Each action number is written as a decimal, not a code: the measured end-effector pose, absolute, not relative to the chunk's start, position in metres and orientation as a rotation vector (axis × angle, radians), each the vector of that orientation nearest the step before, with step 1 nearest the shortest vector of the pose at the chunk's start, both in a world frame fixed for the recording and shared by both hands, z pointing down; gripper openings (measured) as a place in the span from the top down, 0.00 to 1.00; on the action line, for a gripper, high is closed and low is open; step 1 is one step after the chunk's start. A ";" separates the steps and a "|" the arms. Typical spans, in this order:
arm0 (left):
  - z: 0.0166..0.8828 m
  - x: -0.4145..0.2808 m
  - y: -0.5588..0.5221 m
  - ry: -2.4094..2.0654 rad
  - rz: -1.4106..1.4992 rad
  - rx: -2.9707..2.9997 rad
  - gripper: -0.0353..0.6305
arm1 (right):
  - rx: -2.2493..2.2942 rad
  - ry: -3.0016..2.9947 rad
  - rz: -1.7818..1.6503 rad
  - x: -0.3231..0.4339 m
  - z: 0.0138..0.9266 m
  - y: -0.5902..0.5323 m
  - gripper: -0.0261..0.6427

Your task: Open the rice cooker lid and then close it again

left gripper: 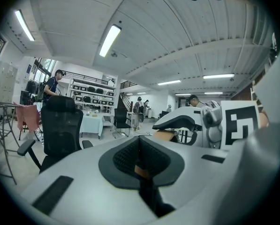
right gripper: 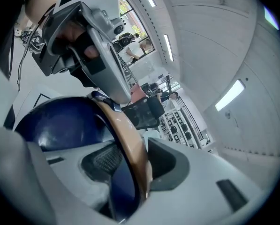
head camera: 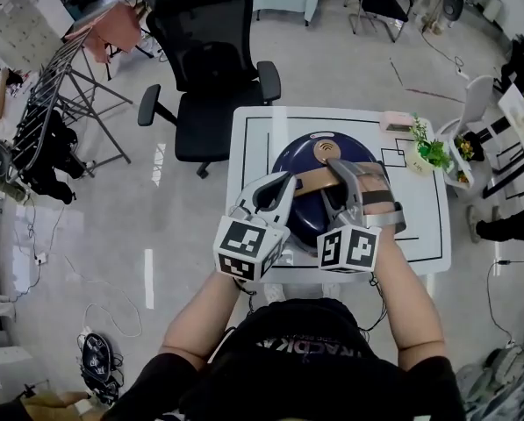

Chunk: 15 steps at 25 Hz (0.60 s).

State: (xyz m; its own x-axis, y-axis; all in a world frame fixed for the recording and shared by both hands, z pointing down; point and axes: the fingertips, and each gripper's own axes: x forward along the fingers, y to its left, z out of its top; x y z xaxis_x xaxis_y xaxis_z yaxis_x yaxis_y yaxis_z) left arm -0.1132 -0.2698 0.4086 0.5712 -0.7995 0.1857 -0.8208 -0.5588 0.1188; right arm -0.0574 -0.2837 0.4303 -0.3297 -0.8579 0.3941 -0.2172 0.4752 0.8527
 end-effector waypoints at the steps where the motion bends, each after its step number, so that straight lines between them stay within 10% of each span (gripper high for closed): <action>1: 0.409 -0.114 -0.270 -1.359 0.154 2.607 0.94 | 0.909 -1.812 -0.883 -0.058 0.430 -0.284 0.72; 15: 0.410 -0.117 -0.263 -1.309 0.168 2.621 0.88 | 0.914 -1.731 -0.946 -0.054 0.430 -0.282 0.70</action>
State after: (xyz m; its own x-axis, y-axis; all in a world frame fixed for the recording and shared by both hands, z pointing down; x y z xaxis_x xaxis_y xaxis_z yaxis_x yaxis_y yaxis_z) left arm -0.1167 -0.2627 0.4103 0.5999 -0.7765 0.1927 -0.8000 -0.5850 0.1334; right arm -0.0543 -0.2821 0.4303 -0.2901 -0.8829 0.3692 -0.1662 0.4264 0.8891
